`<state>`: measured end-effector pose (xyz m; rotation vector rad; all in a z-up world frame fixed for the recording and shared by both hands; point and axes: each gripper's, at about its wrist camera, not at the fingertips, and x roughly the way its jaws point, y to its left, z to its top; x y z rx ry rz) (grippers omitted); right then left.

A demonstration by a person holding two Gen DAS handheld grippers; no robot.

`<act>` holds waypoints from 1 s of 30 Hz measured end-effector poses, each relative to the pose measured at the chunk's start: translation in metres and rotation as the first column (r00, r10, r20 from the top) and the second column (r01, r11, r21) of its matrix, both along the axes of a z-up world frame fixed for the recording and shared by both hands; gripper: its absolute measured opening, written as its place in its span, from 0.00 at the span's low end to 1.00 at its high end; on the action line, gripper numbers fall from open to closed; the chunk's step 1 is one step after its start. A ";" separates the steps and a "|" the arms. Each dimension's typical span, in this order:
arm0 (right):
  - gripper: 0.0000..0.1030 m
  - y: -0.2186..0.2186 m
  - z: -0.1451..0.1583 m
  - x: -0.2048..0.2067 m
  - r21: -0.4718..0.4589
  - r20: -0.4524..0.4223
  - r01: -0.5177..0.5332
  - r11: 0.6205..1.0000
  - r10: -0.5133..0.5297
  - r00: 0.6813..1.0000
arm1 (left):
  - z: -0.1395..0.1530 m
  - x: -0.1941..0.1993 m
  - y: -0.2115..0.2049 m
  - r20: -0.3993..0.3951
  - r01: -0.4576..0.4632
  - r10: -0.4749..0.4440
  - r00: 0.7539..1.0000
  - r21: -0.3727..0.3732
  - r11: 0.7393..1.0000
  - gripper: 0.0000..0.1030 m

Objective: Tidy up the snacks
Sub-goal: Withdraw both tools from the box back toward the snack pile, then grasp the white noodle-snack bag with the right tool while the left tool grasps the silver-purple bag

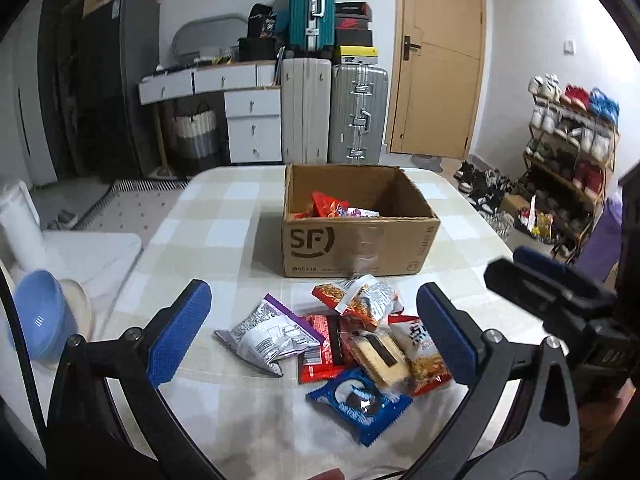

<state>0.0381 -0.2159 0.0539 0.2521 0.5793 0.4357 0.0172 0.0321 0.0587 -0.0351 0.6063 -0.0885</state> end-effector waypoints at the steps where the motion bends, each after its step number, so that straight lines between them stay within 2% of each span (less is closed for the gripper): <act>1: 0.99 0.000 -0.009 0.005 -0.007 -0.012 -0.005 1.000 0.005 1.000 | -0.008 0.006 0.003 -0.008 0.002 -0.002 1.000 -0.020 1.000 1.00; 4: 0.99 -0.002 -0.025 0.014 -0.022 -0.042 -0.007 1.000 0.006 0.999 | -0.029 0.025 0.011 -0.081 0.025 -0.029 0.996 -0.054 0.998 1.00; 9: 0.99 -0.004 -0.043 0.026 -0.057 -0.112 -0.014 0.998 0.007 0.994 | -0.049 0.038 0.014 -0.115 0.047 -0.051 0.992 -0.038 0.998 1.00; 14: 0.99 -0.013 -0.059 0.033 -0.053 -0.182 -0.010 0.999 0.000 0.983 | -0.064 0.043 0.016 -0.166 0.056 -0.064 0.984 -0.050 0.997 1.00; 17: 0.99 -0.018 -0.074 0.038 -0.076 -0.248 0.001 0.997 -0.020 0.968 | -0.070 0.046 0.019 -0.185 0.044 -0.056 0.981 -0.070 0.997 1.00; 24: 0.98 -0.027 -0.105 0.048 -0.045 -0.376 0.001 0.999 -0.018 0.927 | -0.085 0.048 0.016 -0.233 0.031 -0.048 0.971 -0.074 0.997 1.00; 28: 0.95 -0.025 -0.117 0.051 -0.026 -0.423 -0.012 1.000 0.000 0.906 | -0.092 0.049 0.014 -0.260 0.028 -0.046 0.964 -0.073 0.997 1.00; 29: 0.93 -0.023 -0.119 0.052 -0.026 -0.425 -0.018 1.000 0.005 0.905 | -0.095 0.050 0.013 -0.267 0.026 -0.044 0.963 -0.071 0.997 1.00; 30: 0.85 -0.021 -0.119 0.052 -0.027 -0.426 -0.025 0.999 0.011 0.904 | -0.096 0.051 0.013 -0.271 0.025 -0.044 0.962 -0.071 0.997 1.00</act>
